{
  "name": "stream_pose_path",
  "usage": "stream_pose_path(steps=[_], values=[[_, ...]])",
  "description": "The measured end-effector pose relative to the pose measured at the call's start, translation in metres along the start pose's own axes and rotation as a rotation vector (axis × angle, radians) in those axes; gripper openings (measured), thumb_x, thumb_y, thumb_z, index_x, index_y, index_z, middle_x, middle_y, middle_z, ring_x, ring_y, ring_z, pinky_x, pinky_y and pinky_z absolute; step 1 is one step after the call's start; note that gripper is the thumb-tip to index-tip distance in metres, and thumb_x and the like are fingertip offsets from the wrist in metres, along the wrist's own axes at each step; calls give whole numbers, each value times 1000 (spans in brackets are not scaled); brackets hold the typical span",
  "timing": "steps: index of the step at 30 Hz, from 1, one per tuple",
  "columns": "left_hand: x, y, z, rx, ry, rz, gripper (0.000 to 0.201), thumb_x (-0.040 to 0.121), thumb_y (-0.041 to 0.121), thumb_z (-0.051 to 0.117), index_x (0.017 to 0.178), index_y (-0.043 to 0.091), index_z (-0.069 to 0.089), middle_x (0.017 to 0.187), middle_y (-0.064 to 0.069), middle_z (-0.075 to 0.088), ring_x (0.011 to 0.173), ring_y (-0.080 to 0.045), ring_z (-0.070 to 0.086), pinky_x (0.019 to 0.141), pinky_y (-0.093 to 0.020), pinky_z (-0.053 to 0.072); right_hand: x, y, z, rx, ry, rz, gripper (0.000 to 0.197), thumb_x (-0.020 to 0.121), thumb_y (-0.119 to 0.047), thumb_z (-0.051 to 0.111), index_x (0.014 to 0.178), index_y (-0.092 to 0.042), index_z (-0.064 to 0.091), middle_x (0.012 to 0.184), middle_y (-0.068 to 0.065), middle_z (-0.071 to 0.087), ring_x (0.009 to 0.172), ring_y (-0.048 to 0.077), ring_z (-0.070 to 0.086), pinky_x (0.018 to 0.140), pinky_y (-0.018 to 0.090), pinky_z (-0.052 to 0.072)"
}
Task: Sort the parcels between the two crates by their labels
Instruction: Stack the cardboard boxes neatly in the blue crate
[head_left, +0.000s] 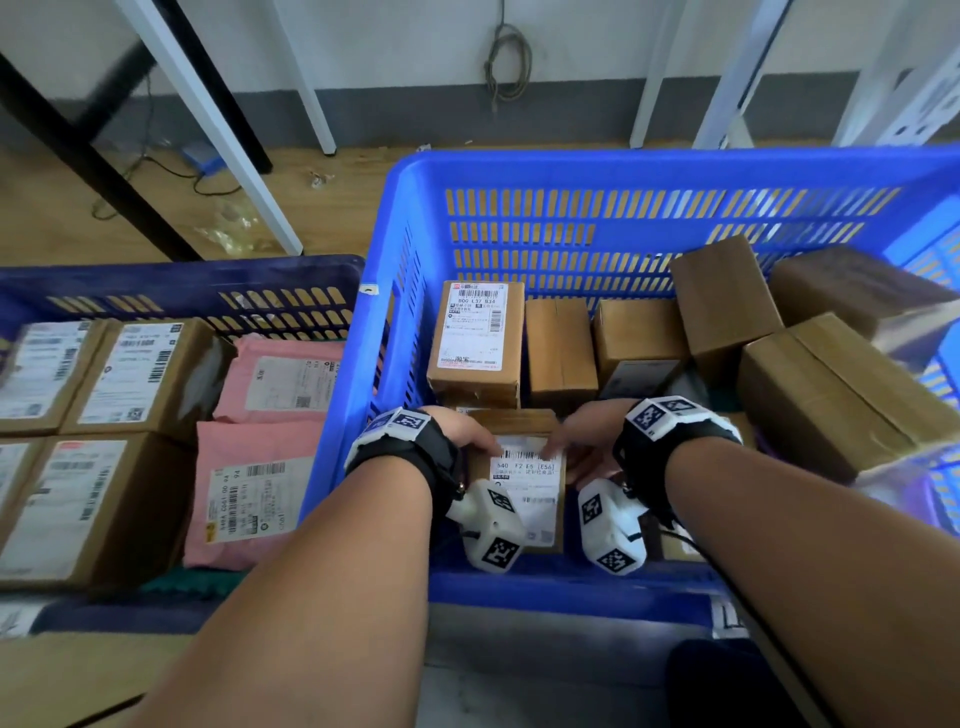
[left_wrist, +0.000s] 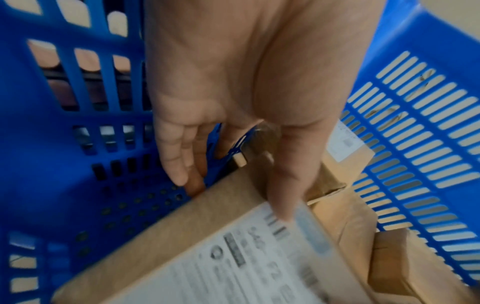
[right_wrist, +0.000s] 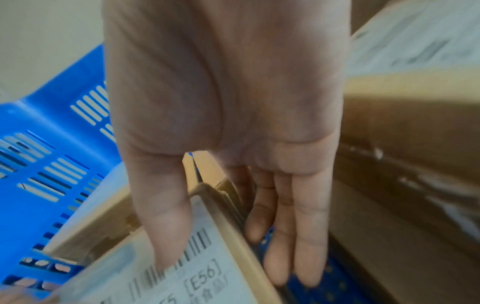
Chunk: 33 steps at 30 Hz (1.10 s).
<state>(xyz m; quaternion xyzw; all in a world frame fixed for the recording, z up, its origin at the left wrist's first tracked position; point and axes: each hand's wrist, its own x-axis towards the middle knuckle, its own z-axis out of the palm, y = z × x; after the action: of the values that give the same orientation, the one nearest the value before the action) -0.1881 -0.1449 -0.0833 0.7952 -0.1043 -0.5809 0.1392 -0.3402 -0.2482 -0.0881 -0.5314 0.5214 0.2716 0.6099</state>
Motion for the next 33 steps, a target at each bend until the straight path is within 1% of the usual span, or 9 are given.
stream_pose_path(steps=[4, 6, 8, 10, 12, 15, 20, 25, 33], values=[[-28, 3, -4, -47, -148, 70, 8, 79, 12, 75, 79, 7, 68, 71, -10, 70, 70, -25, 63, 74, -36, 51, -30, 5, -20, -16, 69, -79, 38, 63, -19, 83, 95, -5, 67, 69, 6, 62, 67, 19, 56, 101, 46, 46], [-50, 8, -8, -114, -208, 116, 4, 79, 7, 74, 81, 6, 72, 81, -14, 74, 82, -29, 68, 90, -42, 51, -53, 1, -28, 35, 100, -155, 49, 65, -17, 83, 109, -1, 67, 85, 9, 65, 79, 21, 56, 100, 46, 47], [-54, 14, -16, -171, -169, 189, 33, 56, 11, 90, 85, 5, 76, 103, -17, 72, 105, -32, 65, 101, -42, 46, -78, -6, -34, 109, 94, -235, 52, 70, -13, 80, 117, 2, 64, 100, 13, 64, 90, 23, 53, 100, 46, 48], [-66, 22, -22, -180, -134, 277, 69, 32, 16, 96, 97, 7, 74, 107, -15, 72, 88, -23, 67, 85, -26, 48, -100, -12, -40, 166, 94, -306, 47, 74, -11, 78, 117, 1, 64, 110, 15, 67, 95, 24, 53, 100, 46, 49], [-83, 31, -27, -212, -109, 348, 45, 59, 11, 86, 100, 7, 68, 82, -8, 73, 53, -10, 54, 57, -18, 44, -119, -16, -44, 203, 107, -374, 44, 78, -9, 75, 119, 1, 62, 118, 19, 67, 97, 25, 55, 100, 46, 48], [-107, 41, -33, -264, -64, 423, 13, 79, 8, 72, 91, 10, 67, 66, 0, 67, 45, -6, 45, 44, -16, 37, -137, -19, -50, 262, 100, -459, 41, 83, -6, 70, 122, 1, 60, 116, 19, 67, 101, 26, 60, 99, 43, 49], [-138, 55, -41, -316, 63, 575, 31, 74, 30, 78, 98, 14, 68, 68, 6, 64, 51, -8, 53, 48, -18, 43, -154, -24, -60, 283, 106, -537, 34, 84, -12, 70, 118, -11, 64, 117, 13, 69, 112, 28, 62, 101, 41, 46], [-152, 67, -49, -366, 170, 680, 31, 71, 38, 80, 87, 19, 62, 86, 0, 67, 60, -16, 56, 61, -25, 48, -172, -31, -64, 300, 123, -649, 19, 87, -13, 66, 104, -20, 67, 105, 2, 70, 97, 20, 62, 89, 38, 49], [-156, 64, -53, -466, 48, 690, 39, 77, 46, 71, 106, 21, 71, 97, -2, 68, 79, -22, 51, 74, -28, 50, -164, -19, -63, 411, 55, -715, 50, 82, -37, 69, 129, -24, 59, 120, -1, 68, 106, 19, 61, 95, 40, 47]])
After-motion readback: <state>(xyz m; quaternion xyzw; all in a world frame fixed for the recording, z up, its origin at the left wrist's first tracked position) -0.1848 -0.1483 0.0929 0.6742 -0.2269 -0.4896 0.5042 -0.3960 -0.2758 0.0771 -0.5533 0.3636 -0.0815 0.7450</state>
